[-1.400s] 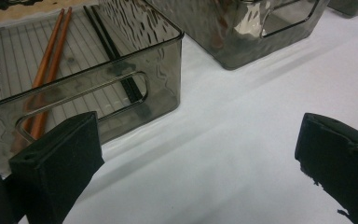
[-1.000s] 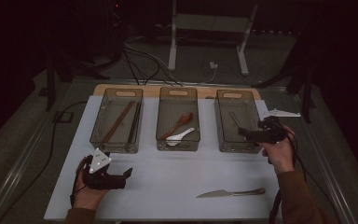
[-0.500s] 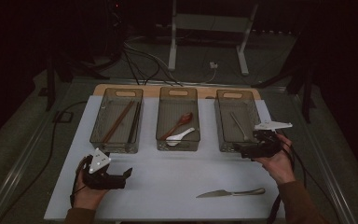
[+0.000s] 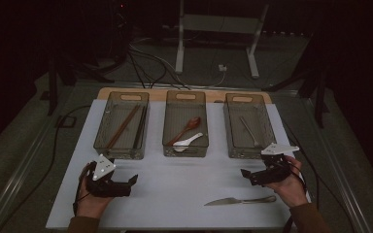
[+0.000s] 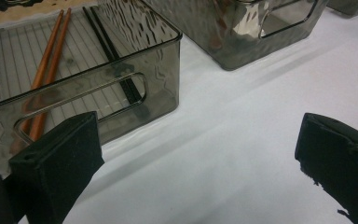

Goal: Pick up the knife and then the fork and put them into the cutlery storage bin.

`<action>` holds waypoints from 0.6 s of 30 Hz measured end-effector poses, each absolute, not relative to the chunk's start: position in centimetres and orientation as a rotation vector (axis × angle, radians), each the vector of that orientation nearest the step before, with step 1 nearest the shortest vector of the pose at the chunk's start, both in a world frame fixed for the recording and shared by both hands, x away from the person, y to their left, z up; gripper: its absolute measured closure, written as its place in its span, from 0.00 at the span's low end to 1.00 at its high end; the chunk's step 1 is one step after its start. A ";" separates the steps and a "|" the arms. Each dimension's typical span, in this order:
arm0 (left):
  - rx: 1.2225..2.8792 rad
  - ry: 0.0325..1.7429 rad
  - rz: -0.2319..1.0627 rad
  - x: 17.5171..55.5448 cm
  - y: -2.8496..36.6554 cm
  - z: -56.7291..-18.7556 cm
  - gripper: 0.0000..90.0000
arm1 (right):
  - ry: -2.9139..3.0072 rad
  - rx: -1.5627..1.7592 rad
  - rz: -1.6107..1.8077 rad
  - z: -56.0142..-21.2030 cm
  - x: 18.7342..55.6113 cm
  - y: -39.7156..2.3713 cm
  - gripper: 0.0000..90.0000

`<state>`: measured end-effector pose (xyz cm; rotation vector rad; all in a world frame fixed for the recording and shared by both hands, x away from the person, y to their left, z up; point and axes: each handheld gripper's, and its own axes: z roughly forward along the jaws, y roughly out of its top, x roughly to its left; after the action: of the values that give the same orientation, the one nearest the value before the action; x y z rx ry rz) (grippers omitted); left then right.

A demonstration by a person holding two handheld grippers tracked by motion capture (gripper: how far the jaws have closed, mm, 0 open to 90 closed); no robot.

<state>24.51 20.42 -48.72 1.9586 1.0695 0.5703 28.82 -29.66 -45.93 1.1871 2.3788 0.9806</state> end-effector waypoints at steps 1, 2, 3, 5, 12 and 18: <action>1.958 1.069 0.570 24.5 20.4 -48.7 0.02 | 2.388 1.179 0.973 -46.2 28.6 -29.7 0.00; 1.959 1.069 0.570 24.5 20.4 -48.7 0.02 | 2.397 1.176 0.961 -46.4 28.3 -29.6 0.00; 1.960 1.068 0.571 24.5 20.4 -48.7 0.02 | 2.407 1.165 0.955 -46.7 28.1 -29.6 0.00; 1.961 1.067 0.571 24.5 20.4 -48.7 0.02 | 2.426 1.162 0.947 -47.1 27.7 -29.6 0.00; 1.960 1.067 0.571 24.5 20.4 -48.7 0.02 | 2.487 1.143 0.917 -48.8 26.4 -29.7 0.00; 1.961 1.067 0.571 24.5 20.3 -48.7 0.02 | 2.535 1.124 0.883 -49.8 25.7 -29.6 0.00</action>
<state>24.51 20.33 -48.68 1.9610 1.0672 0.5706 25.68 -29.60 -49.76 1.1240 2.5350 0.8828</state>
